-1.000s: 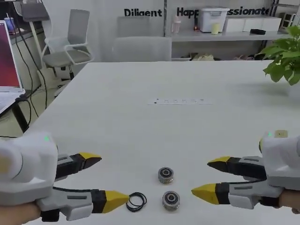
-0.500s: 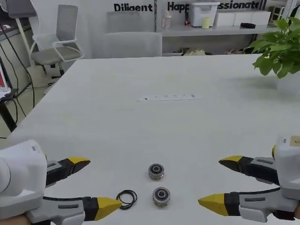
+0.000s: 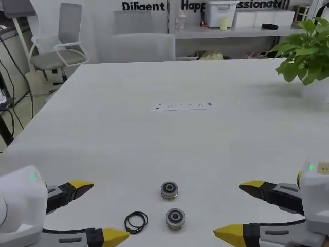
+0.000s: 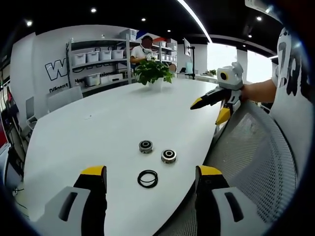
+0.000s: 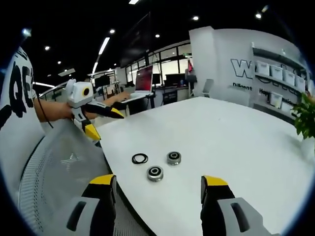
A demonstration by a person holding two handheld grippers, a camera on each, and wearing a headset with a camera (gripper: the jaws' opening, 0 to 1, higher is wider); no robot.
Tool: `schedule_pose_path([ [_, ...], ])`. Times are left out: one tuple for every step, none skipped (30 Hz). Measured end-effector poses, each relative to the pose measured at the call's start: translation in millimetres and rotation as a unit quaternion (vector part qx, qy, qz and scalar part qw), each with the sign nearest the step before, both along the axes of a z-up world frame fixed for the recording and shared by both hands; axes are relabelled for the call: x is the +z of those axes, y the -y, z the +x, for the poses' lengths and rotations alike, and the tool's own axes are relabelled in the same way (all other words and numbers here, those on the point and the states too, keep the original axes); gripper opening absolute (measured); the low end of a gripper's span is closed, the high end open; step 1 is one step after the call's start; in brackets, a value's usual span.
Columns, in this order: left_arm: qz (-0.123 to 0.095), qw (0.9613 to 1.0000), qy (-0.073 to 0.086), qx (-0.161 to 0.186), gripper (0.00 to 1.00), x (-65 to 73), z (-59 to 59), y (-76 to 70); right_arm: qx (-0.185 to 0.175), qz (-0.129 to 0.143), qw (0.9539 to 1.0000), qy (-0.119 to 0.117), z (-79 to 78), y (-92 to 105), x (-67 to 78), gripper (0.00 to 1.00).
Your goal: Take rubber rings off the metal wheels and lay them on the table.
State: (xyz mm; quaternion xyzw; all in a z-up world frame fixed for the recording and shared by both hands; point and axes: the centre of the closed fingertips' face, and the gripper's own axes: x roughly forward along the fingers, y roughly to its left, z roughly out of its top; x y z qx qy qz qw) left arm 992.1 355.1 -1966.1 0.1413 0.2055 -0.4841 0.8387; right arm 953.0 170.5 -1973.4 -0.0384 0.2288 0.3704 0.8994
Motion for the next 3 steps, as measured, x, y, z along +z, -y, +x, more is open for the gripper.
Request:
schedule_pose_path([
  [0.0, 1.0, -0.003, 0.0, 0.71, -1.5, -0.3, 0.3, -0.002, 0.0, 1.0, 0.002, 0.7, 1.0, 0.5, 0.69],
  [0.0, 1.0, -0.005, 0.0, 0.71, -2.7, -0.8, 0.8, -0.004, -0.001, 1.0, 0.004, 1.2, 1.8, 0.9, 0.68],
  [0.001, 1.0, -0.006, -0.001, 0.71, -3.0, -1.1, 1.1, -0.005, -0.002, 1.0, 0.005, 1.4, 2.1, 1.0, 0.68],
])
